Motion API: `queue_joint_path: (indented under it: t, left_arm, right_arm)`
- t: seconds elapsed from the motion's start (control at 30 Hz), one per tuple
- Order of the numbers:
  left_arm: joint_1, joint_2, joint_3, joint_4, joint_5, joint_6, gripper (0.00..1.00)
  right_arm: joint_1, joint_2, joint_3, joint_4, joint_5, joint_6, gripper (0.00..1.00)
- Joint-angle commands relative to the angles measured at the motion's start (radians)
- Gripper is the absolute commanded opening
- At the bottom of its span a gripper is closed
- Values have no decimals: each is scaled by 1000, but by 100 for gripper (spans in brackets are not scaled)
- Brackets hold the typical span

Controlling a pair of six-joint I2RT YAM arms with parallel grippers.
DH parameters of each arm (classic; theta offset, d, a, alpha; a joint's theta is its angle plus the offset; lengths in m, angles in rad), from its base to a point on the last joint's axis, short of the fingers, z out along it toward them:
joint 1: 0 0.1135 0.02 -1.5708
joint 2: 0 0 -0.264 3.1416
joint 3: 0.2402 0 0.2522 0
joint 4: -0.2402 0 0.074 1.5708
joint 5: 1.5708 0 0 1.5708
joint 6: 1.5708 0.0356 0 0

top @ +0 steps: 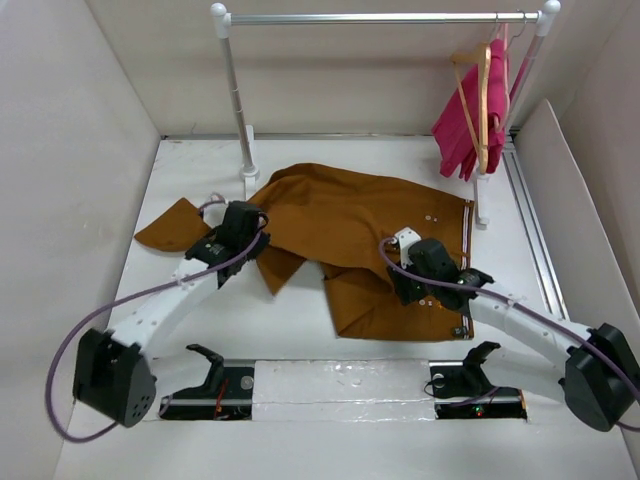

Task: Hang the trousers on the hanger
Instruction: Flatten out the trousers at the center of the board.

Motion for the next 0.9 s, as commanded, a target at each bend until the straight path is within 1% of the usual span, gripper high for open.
queue_joint_path:
  t: [0.0,0.03,0.07,0.13,0.17,0.23,0.27,0.33,0.37,0.4,0.47,0.5,0.53,0.6,0.63,0.67,0.7,0.8,0.83,0.87]
  left_arm:
    - [-79,-168,204,-301,-251,106,0]
    - [-91,-183,242,-363,-284,106,0]
    - [-92,-194,320,-480,-326,109,0]
    - [-92,-210,380,-588,-357,111,0]
    - [-92,-210,423,-680,-377,120,0]
    - [-92,-197,460,-771,-379,109,0]
    - [-92,-190,479,-849,-373,99,0]
    - [-101,-196,457,-850,-329,122,0]
    - [-101,-206,418,-850,-286,117,0]
    - [-101,-238,395,-851,-267,82,0]
    - [-63,-280,332,-851,-224,51,0]
    - [-37,-326,324,-853,-213,54,0]
    - [34,-349,322,-853,-209,95,0]
    - [129,-423,351,-854,-218,166,0]
    - [181,-438,371,-854,-235,250,0]
    - [277,-443,415,-851,-273,295,0]
    - [310,-431,437,-850,-291,336,1]
    - [323,-378,521,-828,-334,408,14]
    - [323,-378,528,-792,-319,437,22]
    - [310,-369,523,-720,-274,466,27]
  right_arm:
    - [-6,41,11,-9,36,47,60]
    - [-16,46,11,-6,39,50,61]
    - [-16,49,11,-1,36,54,61]
    - [-28,48,11,10,21,56,61]
    - [-40,46,15,10,9,57,61]
    - [-52,34,19,5,6,57,61]
    - [-66,26,23,1,6,59,61]
    - [-89,9,32,-12,9,62,61]
    - [-107,-10,35,-15,6,59,61]
    - [-152,-20,51,-21,1,53,61]
    - [-206,-46,71,-33,-23,33,61]
    - [-271,-54,97,-53,-34,25,61]
    - [-305,-61,109,-64,-43,18,61]
    - [-368,-87,133,-84,-63,1,61]
    - [-409,-93,156,-96,-62,-2,61]
    - [-419,-90,170,-107,-44,-5,62]
    - [-419,-75,181,-114,-36,-10,66]
    - [-465,-46,195,-116,-48,-10,73]
    - [-488,-26,192,-113,-68,-10,73]
    - [-544,-18,180,-107,-92,-2,73]
